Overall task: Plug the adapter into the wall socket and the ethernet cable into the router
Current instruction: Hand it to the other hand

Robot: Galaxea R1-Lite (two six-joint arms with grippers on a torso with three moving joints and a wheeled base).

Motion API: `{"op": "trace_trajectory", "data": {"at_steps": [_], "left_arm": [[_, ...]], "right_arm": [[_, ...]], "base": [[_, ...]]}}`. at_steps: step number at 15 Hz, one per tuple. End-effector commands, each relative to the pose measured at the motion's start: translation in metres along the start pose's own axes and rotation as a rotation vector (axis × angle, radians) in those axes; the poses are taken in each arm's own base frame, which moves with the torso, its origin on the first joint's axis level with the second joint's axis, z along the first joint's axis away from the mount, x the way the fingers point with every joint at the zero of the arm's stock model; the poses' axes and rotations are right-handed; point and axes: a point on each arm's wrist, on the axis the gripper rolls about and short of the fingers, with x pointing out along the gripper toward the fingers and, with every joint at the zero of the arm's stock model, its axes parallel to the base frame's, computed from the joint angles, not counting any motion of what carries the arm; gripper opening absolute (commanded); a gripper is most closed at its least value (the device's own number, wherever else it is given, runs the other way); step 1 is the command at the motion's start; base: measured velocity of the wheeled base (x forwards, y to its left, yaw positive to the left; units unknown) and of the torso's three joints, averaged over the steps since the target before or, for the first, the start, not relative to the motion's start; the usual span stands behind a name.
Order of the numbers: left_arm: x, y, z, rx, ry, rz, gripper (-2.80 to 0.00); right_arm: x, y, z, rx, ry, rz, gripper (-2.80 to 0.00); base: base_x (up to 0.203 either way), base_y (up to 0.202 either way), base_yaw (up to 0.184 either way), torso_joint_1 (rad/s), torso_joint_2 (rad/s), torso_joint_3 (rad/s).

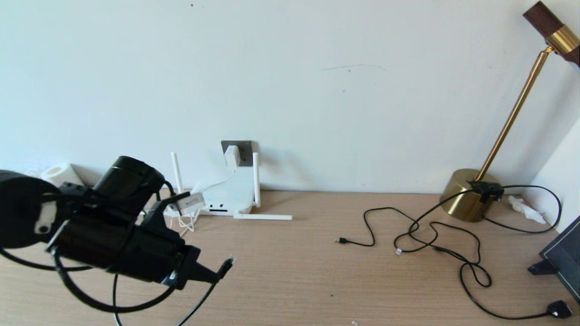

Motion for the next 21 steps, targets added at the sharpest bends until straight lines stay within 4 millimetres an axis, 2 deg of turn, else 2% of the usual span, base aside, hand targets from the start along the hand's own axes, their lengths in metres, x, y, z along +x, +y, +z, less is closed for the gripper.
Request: {"op": "trace_trajectory", "data": {"at_steps": [1, 3, 5, 7, 9, 10, 13, 15, 17, 19, 20, 21], "left_arm": [[-0.039, -0.026, -0.011, 0.030, -0.081, -0.238, -2.80], [-0.048, -0.040, 0.003, 0.092, -0.118, -0.294, -2.80], [-0.050, -0.062, 0.028, 0.189, -0.162, -0.251, -2.80], [-0.026, -0.085, 0.049, 0.315, -0.173, -0.036, -2.80], [-0.001, -0.099, 0.064, 0.533, -0.159, 0.252, -2.80], [0.009, -0.111, 0.067, 0.623, -0.151, 0.404, -2.80], [0.039, -0.160, 0.070, 0.839, -0.151, 0.709, -2.80], [0.048, -0.173, 0.068, 0.874, -0.159, 0.892, -2.80], [0.050, -0.188, 0.067, 0.908, -0.190, 0.921, -2.80], [0.045, -0.193, 0.066, 0.915, -0.209, 0.925, -2.80], [0.040, -0.199, 0.063, 0.922, -0.229, 0.908, -2.80], [0.034, -0.206, 0.060, 0.930, -0.254, 0.884, -2.80]], "right_arm": [[0.000, 0.000, 0.000, -0.001, 0.001, 0.001, -2.80], [0.000, 0.000, 0.000, -0.001, 0.001, 0.001, -2.80], [0.000, 0.000, 0.000, -0.005, 0.000, 0.004, -2.80], [0.000, 0.000, 0.000, -0.016, 0.002, 0.003, -2.80], [0.000, 0.000, 0.000, -0.004, 0.001, 0.001, -2.80], [0.000, 0.000, -0.001, -0.018, 0.004, 0.002, -2.80], [0.000, 0.000, 0.002, -0.041, -0.022, 0.014, -2.80], [-0.009, 0.001, 0.027, 0.006, -0.146, 0.111, -2.80], [-0.022, 0.001, 0.070, 0.103, -0.181, 0.219, -2.80], [-0.004, 0.001, 0.097, 0.217, -0.048, 0.339, -2.80], [0.007, 0.002, 0.107, 0.260, 0.009, 0.410, 0.00], [0.021, 0.003, 0.115, 0.299, 0.067, 0.469, 0.00]], "base": [[0.000, 0.000, 0.000, 0.000, 0.00, 0.000], [0.000, 0.000, 0.000, 0.000, 0.00, 0.000], [0.000, 0.000, 0.000, 0.000, 0.00, 0.000], [0.000, 0.000, 0.000, 0.000, 0.00, 0.000], [0.000, 0.000, 0.000, 0.000, 0.00, 0.000], [0.000, 0.000, 0.000, 0.000, 0.00, 0.000], [0.000, 0.000, 0.000, 0.000, 0.00, 0.000], [0.000, 0.000, 0.000, 0.000, 0.00, 0.000], [0.000, 0.000, 0.000, 0.000, 0.00, 0.000], [0.000, 0.000, 0.000, 0.000, 0.00, 0.000], [0.000, 0.000, 0.000, 0.000, 0.00, 0.000], [0.000, 0.000, 0.000, 0.000, 0.00, 0.000]]}}
